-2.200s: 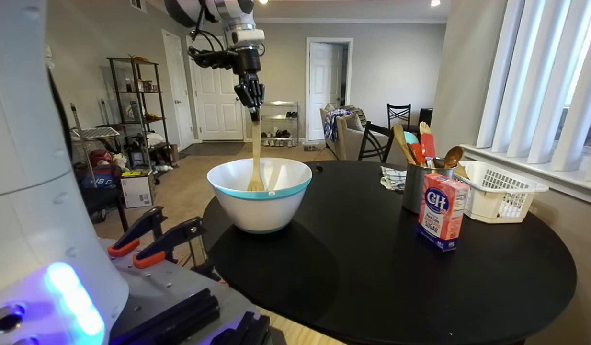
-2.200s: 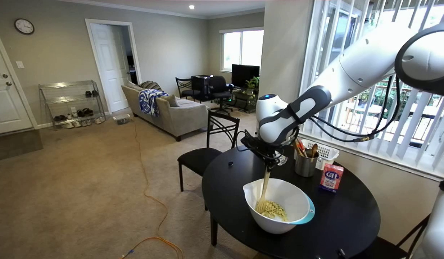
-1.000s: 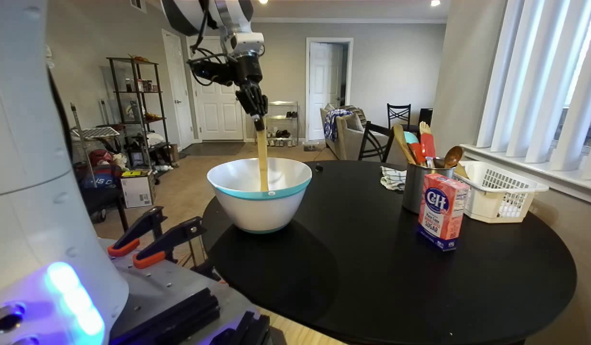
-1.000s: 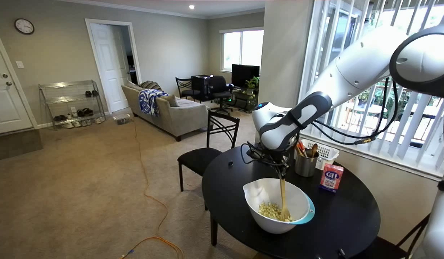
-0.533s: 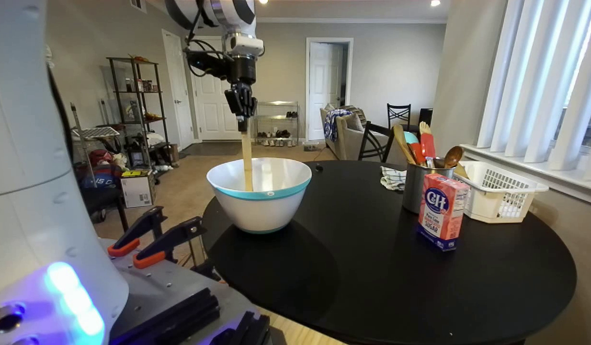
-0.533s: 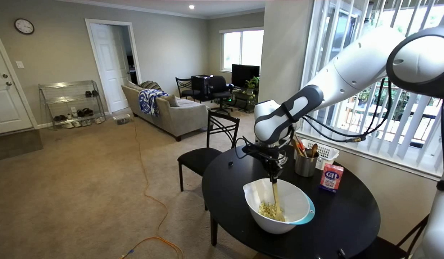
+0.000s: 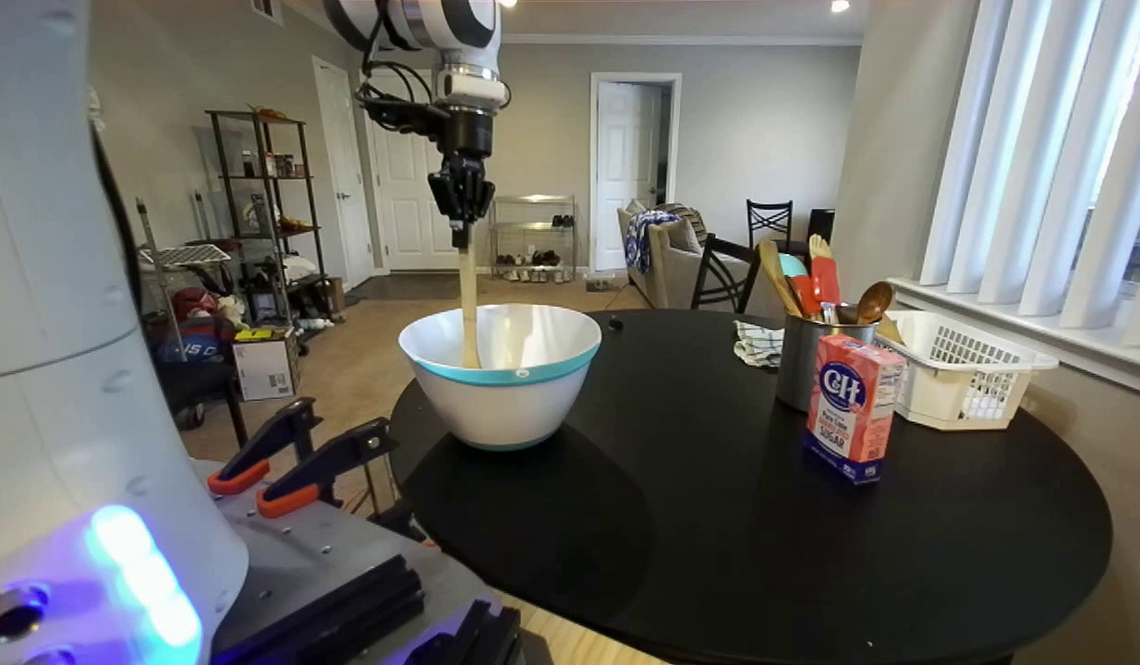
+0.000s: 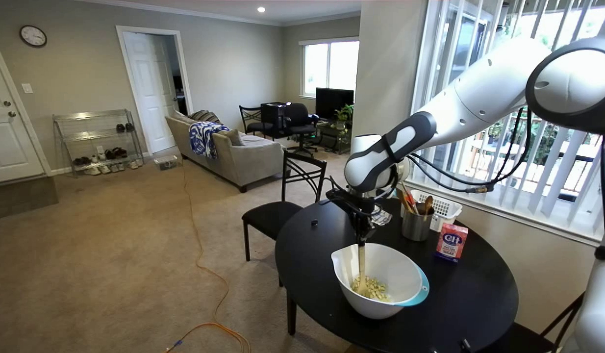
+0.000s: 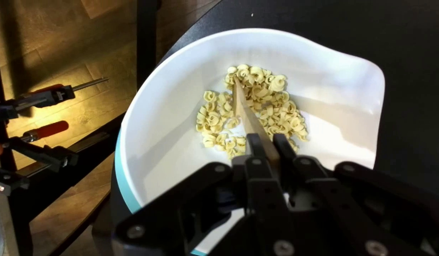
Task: Stir the contents in the white bowl.
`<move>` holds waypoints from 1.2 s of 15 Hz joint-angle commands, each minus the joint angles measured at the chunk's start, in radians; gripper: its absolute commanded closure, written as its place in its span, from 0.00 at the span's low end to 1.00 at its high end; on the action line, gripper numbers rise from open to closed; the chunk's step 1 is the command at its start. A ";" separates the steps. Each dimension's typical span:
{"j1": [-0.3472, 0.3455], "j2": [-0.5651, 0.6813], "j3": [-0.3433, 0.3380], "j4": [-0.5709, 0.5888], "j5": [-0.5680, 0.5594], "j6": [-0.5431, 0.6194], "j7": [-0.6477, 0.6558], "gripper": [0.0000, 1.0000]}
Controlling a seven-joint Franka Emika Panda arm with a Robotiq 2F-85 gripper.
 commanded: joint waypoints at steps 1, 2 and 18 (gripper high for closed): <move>0.003 -0.008 -0.008 -0.028 -0.011 0.068 0.044 0.94; 0.007 -0.009 -0.015 -0.029 -0.032 0.077 0.066 0.94; -0.002 0.000 -0.056 -0.007 -0.072 0.057 0.102 0.25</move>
